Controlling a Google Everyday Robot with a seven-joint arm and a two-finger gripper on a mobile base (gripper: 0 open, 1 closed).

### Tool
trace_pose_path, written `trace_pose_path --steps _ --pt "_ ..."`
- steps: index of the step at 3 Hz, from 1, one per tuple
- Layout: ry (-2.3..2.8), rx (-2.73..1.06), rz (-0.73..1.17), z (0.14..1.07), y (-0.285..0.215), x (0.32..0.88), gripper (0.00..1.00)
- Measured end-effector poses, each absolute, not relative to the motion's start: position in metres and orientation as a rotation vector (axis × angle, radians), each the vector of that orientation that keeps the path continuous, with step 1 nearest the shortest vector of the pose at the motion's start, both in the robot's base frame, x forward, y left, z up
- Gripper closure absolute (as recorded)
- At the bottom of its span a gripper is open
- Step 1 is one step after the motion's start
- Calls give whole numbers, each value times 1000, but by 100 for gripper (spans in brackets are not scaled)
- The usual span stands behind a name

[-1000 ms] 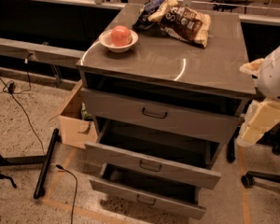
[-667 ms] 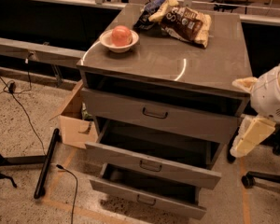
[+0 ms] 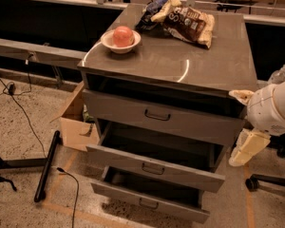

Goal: Open top drawer

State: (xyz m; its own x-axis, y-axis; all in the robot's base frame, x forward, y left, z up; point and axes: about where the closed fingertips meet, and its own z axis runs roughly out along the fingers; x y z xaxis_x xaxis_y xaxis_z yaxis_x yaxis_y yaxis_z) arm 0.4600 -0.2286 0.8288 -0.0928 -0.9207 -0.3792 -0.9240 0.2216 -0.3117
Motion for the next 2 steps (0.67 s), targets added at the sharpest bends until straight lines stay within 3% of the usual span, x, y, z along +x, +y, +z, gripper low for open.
trace_pose_path --steps 2 --pt "1975 -1722 30 780 -232 475 0"
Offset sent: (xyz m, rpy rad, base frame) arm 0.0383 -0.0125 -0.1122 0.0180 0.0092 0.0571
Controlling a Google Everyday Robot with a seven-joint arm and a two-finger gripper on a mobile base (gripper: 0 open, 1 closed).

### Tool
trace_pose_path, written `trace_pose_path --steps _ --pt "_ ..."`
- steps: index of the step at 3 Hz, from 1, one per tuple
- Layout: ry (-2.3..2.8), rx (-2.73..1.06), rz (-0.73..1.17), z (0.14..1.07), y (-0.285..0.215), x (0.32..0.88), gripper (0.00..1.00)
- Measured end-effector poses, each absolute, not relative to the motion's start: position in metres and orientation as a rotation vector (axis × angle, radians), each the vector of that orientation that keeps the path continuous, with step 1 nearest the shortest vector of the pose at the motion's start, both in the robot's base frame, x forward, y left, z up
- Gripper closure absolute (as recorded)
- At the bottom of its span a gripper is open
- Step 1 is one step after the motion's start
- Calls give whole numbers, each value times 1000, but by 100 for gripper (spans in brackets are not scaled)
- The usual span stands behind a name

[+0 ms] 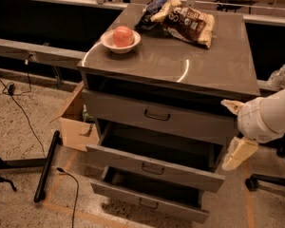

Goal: Open top drawer

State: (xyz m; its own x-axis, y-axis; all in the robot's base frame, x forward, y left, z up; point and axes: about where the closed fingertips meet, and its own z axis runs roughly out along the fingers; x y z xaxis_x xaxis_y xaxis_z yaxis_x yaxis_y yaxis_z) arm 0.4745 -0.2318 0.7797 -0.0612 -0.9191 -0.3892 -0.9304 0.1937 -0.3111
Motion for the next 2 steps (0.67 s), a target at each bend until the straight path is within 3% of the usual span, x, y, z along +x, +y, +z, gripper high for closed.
trace_pose_path --steps 2 --pt "1959 -1729 37 730 -234 510 0"
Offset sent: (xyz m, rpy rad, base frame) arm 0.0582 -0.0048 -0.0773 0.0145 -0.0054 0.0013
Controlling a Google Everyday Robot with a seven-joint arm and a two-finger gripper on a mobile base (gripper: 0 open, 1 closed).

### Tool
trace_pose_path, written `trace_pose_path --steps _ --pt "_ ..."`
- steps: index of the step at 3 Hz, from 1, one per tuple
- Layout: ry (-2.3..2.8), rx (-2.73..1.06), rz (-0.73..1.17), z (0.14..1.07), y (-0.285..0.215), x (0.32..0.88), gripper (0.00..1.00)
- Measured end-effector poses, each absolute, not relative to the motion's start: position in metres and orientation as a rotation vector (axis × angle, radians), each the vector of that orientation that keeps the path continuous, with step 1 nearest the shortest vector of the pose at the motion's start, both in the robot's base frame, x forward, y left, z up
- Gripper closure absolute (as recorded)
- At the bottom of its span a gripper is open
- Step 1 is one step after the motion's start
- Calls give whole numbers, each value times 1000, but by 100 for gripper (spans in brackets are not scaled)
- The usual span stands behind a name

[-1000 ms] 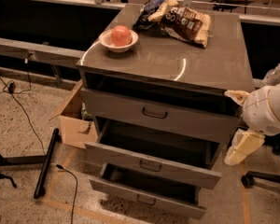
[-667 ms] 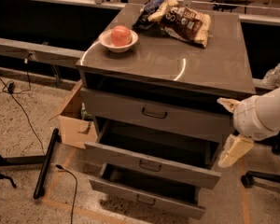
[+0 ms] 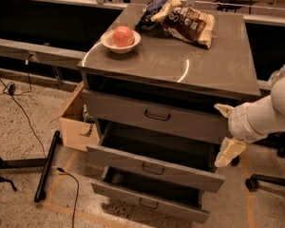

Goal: Open top drawer

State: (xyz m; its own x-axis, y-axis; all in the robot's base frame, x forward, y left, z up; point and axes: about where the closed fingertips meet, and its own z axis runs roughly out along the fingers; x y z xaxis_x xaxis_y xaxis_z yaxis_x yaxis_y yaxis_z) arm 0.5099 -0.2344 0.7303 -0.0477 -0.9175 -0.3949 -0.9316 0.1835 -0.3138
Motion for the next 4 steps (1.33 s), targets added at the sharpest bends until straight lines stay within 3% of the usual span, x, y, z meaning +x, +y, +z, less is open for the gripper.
trace_pose_path --steps 2,4 --pt "1974 -1740 30 700 -241 547 0" --pt "1998 -1755 60 676 -240 557 41"
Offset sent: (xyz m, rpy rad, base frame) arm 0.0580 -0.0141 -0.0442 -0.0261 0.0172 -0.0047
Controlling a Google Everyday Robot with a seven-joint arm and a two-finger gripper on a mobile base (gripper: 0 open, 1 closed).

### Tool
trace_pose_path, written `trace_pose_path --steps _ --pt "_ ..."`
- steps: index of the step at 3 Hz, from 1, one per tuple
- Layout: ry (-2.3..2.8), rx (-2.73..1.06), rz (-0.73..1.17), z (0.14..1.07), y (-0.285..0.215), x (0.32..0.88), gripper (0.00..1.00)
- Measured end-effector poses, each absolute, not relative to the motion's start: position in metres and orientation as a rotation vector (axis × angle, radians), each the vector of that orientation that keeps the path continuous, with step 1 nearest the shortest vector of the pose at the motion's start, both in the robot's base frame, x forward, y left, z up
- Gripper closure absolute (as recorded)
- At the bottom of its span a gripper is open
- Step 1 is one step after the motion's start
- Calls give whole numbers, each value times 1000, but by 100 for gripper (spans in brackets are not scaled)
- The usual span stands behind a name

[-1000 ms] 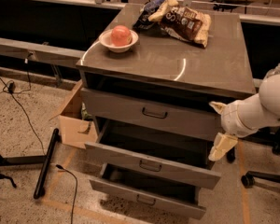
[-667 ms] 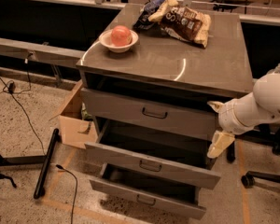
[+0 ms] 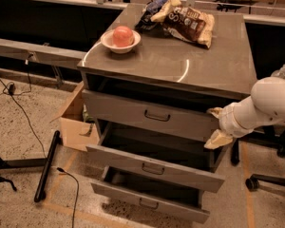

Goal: Open top drawer

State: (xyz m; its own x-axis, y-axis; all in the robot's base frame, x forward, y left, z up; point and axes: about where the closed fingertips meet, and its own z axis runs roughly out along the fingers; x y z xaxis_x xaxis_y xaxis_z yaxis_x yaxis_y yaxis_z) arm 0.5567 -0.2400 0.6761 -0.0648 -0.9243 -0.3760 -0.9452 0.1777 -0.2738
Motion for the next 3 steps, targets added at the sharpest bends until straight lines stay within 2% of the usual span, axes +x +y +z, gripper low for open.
trace_pose_path --steps 1,2,3 --pt "2047 -1751 98 677 -243 533 64" --pt "2050 -1750 100 679 -244 532 89" --pt "2050 -1750 100 685 -244 532 86"
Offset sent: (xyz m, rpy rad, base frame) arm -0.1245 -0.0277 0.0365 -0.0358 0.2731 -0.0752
